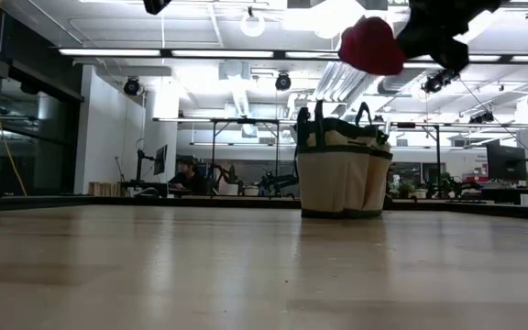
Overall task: Pick & Place Garden tools in Gardening bag
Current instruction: Put the red gloves into the gardening bag
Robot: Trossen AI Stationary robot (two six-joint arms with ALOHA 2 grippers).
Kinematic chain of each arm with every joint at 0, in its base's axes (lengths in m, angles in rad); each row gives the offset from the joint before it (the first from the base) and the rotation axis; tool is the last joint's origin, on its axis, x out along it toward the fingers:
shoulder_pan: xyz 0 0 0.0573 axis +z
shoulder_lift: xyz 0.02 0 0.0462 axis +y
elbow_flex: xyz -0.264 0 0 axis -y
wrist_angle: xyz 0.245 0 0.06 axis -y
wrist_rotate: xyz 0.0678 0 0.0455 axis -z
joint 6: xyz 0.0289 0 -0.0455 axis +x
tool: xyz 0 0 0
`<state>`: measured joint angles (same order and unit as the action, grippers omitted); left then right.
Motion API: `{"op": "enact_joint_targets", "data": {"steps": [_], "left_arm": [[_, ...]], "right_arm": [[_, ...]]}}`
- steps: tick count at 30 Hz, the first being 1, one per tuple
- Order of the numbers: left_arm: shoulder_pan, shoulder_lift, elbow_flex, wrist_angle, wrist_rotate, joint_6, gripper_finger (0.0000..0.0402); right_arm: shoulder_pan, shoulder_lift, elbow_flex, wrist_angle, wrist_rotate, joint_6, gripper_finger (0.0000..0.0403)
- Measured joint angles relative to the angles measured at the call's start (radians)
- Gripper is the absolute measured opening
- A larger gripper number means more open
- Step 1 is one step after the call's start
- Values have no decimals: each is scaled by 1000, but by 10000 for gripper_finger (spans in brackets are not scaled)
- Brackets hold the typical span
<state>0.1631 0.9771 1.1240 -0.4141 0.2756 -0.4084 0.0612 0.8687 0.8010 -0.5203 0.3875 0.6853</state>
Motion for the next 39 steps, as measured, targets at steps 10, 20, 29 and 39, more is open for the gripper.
{"op": "enact_joint_targets", "data": {"steps": [10,20,29,39], "left_arm": [[0,0,0,0,-10,0,152],[0,0,0,0,-20,-1,152],[0,0,0,0,-25,-1,152],[0,0,1,-1,-25,-1,152]], "right_arm": [[-187,42,119,-1,-49,-540,4],[-264,225,163,21,5,-1191,8],[-318,302,163,138,161,-1589,7],[-332,384,163,172,162,-1905,6]]}}
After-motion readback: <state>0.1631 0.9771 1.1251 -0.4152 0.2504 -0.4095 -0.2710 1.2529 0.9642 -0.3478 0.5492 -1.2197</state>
